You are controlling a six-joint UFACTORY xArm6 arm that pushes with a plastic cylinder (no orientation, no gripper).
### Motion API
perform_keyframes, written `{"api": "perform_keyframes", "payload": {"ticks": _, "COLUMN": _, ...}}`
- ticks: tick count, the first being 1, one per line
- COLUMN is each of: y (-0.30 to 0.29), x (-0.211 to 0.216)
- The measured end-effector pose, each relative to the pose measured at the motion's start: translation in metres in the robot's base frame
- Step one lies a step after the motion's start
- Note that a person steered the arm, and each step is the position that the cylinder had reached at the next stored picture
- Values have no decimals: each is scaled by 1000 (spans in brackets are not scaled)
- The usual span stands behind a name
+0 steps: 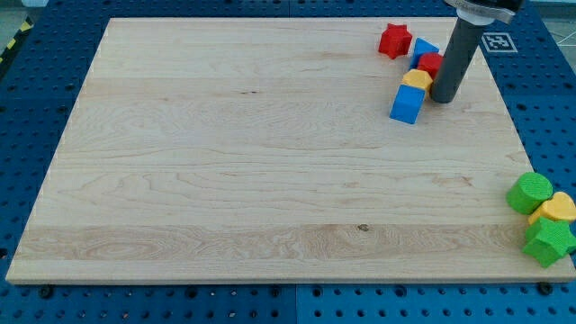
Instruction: Move the blue cube towards the up
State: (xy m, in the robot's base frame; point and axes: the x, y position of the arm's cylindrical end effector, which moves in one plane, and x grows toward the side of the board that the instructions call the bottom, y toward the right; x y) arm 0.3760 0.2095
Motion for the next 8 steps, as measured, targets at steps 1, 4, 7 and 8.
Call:
{"api": "perform_keyframes", "payload": {"ticks": 1, "y": 4, "x": 2}}
{"api": "perform_keyframes", "payload": {"ticks": 4, "y": -18, "x": 33}}
{"api": "perform_keyframes", "payload": {"ticks": 7, "y": -71, "x": 3}}
{"api": "perform_keyframes", "payload": {"ticks": 8, "y": -98, "x": -22}}
